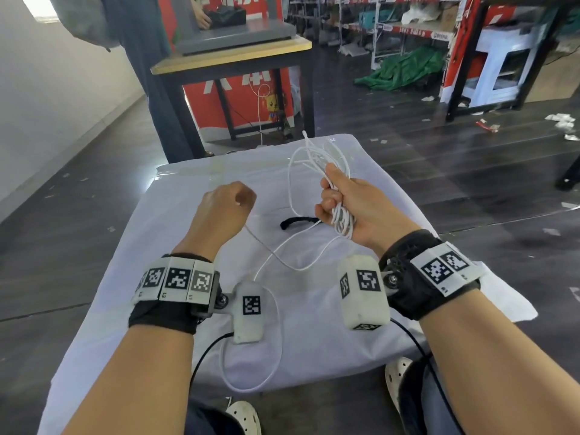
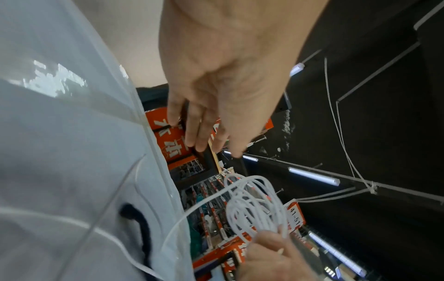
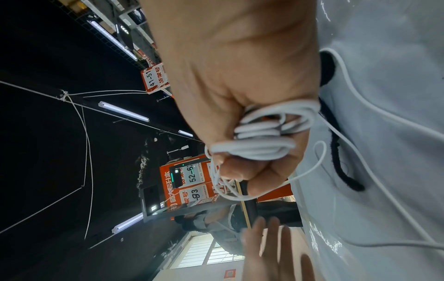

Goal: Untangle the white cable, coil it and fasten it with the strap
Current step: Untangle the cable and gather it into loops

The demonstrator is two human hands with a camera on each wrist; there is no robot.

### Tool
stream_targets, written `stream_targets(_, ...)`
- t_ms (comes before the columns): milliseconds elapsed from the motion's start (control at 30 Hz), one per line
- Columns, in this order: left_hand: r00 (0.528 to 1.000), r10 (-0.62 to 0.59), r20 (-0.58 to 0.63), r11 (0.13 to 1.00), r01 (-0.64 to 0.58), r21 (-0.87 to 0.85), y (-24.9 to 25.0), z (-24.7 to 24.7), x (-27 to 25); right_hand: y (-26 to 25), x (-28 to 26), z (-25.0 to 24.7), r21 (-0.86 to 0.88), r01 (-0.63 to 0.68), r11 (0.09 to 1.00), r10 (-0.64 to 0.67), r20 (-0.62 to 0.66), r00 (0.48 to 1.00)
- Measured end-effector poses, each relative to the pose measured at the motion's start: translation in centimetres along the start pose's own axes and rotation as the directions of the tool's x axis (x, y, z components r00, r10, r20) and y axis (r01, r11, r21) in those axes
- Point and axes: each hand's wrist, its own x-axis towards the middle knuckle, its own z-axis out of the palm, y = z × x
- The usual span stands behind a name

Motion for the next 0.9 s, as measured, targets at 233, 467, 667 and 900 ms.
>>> stream_targets(233, 0.971, 0.097, 0.218, 0.839, 0.038, -0.542, 3.2, 0.2, -1.4, 0.4, -0.5, 0.9, -0.101, -0.037, 0.994, 0.049, 0.122, 0.991)
stream_targets(467, 0.992, -0.026, 0.120, 0.687, 0.105, -0.719, 3.5, 0.1, -1.0, 0.7, -0.7, 1.1, -0.242, -0.005, 0.970, 0.048, 0.175, 0.983)
stream_targets(667, 0.971, -0.066, 0.232, 0.382, 0.239, -0.893, 4.3, -0.3, -0.9, 1.0, -0.5, 1.0, -0.476, 0.018, 0.879, 0.088, 0.199, 0.976)
stream_targets(900, 0.950, -0.086, 0.300, 0.289, 0.312, -0.905, 4.2, -1.0, -0.6, 1.7, -0.2, 0.2, -0.729, 0.066, 0.682, 0.096, 0.179, 0.979)
